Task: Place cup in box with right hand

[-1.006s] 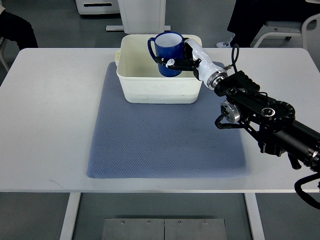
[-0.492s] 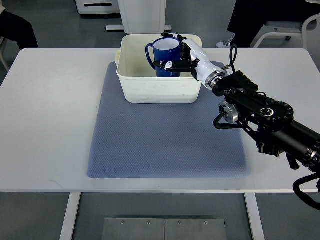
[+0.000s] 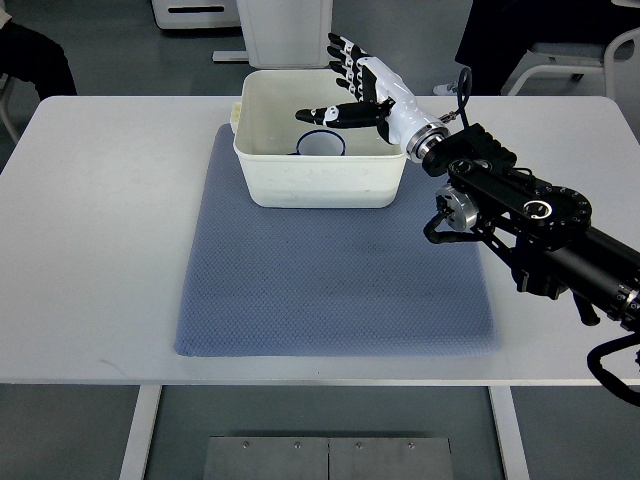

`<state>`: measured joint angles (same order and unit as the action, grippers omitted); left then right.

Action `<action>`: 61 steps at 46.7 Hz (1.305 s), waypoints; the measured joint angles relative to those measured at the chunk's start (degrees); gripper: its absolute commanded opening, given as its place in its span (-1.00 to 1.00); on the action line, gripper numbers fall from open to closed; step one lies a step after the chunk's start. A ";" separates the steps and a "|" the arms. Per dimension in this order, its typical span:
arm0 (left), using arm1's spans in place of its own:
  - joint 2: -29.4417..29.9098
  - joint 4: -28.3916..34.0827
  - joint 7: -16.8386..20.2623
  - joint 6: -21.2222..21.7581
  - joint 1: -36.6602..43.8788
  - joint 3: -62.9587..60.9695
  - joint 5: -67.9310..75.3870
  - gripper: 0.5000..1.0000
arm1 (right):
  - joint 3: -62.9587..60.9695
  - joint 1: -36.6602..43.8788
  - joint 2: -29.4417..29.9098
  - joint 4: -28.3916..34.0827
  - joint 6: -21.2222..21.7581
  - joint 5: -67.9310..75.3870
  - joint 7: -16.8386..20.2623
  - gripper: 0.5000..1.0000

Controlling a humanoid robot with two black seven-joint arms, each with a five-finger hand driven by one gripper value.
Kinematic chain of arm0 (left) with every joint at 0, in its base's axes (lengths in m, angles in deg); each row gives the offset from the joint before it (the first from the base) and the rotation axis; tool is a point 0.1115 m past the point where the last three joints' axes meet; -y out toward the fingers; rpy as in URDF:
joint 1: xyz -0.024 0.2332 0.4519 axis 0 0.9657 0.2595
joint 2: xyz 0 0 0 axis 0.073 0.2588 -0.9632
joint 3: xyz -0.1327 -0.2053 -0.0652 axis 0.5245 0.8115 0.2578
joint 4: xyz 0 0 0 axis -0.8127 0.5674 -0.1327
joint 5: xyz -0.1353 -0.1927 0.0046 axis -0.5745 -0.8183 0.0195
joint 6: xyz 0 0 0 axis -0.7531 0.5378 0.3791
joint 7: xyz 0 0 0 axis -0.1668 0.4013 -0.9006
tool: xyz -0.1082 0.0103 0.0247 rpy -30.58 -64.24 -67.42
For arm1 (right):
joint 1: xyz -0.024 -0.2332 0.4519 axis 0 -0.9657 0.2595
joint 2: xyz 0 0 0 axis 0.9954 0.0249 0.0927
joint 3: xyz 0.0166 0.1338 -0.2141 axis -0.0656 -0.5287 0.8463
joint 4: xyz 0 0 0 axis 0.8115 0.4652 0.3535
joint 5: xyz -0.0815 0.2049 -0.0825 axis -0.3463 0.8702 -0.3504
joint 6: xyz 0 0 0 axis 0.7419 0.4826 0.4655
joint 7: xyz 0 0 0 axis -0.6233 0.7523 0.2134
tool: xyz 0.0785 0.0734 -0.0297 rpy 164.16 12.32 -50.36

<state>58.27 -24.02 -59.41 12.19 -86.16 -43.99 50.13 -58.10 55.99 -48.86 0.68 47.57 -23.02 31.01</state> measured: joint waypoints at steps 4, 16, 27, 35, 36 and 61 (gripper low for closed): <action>0.00 0.00 0.01 0.00 0.01 0.00 0.00 1.00 | -1.89 0.35 -1.73 0.71 0.64 0.05 0.35 0.97; 0.00 0.00 0.01 0.00 0.00 0.00 0.00 1.00 | -4.70 -0.34 -7.81 2.22 3.36 0.92 1.33 0.97; 0.00 0.00 0.00 0.00 0.02 0.00 0.00 1.00 | -5.22 -4.16 -13.12 2.14 4.42 4.96 1.27 0.97; 0.00 0.01 0.01 0.00 0.00 0.00 0.00 1.00 | -6.08 -8.00 -16.34 2.16 6.20 7.81 1.07 0.99; 0.00 0.00 0.01 0.00 0.01 0.00 0.00 1.00 | -6.49 -8.58 -16.56 2.16 6.54 7.94 1.02 0.99; 0.00 0.00 0.00 0.00 0.00 0.00 0.00 1.00 | -10.69 -18.06 -19.09 4.71 10.96 8.33 0.98 1.00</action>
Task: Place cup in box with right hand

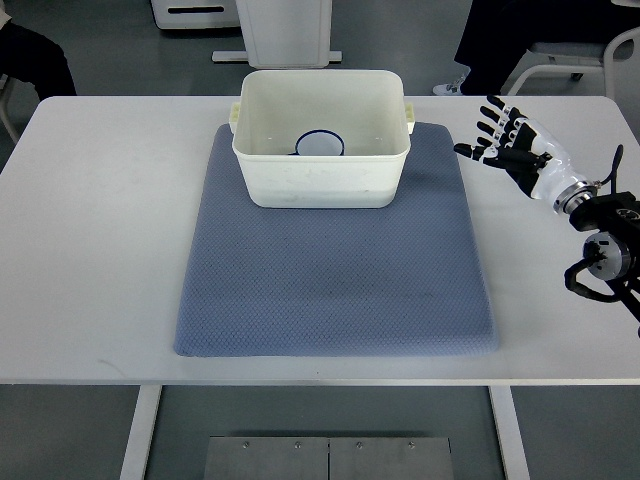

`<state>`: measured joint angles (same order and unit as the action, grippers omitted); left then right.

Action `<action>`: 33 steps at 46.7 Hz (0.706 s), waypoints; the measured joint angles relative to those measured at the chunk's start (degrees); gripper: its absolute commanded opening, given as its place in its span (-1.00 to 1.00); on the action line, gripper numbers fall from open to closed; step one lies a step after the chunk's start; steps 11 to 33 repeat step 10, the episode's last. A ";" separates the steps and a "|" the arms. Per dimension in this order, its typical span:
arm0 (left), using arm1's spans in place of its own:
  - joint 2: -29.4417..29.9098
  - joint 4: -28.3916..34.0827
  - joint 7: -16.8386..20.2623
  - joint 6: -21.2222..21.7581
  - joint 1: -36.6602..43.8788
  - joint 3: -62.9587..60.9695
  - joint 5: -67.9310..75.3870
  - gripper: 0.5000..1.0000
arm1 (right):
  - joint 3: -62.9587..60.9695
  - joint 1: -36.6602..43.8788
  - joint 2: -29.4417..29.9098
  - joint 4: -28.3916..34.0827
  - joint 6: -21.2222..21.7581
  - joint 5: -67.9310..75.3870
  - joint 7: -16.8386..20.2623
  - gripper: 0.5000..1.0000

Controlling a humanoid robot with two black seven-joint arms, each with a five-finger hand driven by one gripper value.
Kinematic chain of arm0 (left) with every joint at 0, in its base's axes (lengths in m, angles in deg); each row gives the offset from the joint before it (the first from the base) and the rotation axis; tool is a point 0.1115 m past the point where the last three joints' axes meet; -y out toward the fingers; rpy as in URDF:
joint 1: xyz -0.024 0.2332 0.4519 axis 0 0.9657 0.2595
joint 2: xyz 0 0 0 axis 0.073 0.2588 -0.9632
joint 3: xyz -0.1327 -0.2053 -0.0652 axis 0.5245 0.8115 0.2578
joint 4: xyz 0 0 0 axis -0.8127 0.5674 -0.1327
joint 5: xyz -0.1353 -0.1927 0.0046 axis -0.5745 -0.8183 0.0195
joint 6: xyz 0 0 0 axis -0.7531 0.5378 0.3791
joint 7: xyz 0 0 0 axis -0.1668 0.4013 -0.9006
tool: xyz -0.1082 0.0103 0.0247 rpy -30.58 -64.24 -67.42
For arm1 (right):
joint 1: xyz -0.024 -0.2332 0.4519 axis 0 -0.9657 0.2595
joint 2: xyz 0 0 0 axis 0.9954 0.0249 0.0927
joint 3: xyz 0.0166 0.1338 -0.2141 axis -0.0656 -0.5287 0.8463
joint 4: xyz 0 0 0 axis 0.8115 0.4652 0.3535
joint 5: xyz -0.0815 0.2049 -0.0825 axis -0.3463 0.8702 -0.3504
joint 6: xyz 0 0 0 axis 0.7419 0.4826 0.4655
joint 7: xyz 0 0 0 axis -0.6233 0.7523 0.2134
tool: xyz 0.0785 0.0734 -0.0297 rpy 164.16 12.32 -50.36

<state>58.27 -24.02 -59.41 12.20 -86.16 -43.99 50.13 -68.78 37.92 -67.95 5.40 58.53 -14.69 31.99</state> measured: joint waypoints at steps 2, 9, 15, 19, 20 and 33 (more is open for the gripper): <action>0.00 0.00 -0.01 0.00 0.00 0.00 0.00 1.00 | 0.04 -0.32 0.03 0.00 0.00 0.00 -0.02 1.00; 0.00 0.00 0.00 0.00 0.00 0.00 0.00 1.00 | 0.05 -1.15 0.01 -0.17 -0.08 0.00 -0.16 1.00; 0.00 0.00 0.00 0.00 -0.01 0.00 0.00 1.00 | 0.05 -1.32 0.00 -0.17 -0.08 0.00 -0.17 1.00; 0.00 0.00 0.00 0.00 -0.01 0.00 0.00 1.00 | 0.05 -1.32 0.00 -0.17 -0.08 0.00 -0.17 1.00; 0.00 0.00 0.00 0.00 -0.01 0.00 0.00 1.00 | 0.05 -1.32 0.00 -0.17 -0.08 0.00 -0.17 1.00; 0.00 0.00 0.00 0.00 -0.01 0.00 0.00 1.00 | 0.05 -1.32 0.00 -0.17 -0.08 0.00 -0.17 1.00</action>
